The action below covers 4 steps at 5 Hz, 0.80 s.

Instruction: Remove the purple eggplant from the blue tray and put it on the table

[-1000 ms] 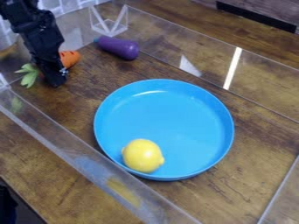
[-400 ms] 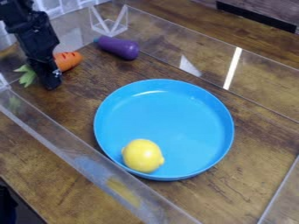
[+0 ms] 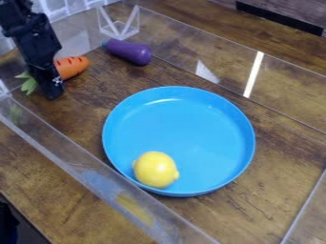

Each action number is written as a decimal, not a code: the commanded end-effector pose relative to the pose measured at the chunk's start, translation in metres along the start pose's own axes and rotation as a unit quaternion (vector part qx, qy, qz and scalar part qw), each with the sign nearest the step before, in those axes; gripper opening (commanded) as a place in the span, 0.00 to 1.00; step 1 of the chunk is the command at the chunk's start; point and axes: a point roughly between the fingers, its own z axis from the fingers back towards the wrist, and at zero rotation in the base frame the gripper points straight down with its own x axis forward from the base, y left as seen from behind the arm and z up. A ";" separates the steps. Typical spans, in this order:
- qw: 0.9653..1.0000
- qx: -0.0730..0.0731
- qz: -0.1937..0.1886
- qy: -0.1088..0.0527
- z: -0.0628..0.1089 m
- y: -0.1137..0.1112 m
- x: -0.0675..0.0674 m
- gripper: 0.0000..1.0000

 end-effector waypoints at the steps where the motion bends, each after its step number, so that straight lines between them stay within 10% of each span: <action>1: 0.999 -0.003 -0.034 -0.001 0.006 -0.010 0.005 0.00; 2: 0.998 -0.014 -0.059 0.002 0.005 -0.020 0.009 0.00; 3: 0.999 -0.021 -0.050 -0.001 0.005 -0.026 0.010 1.00; 4: 0.999 -0.027 -0.046 -0.004 0.014 -0.022 0.009 1.00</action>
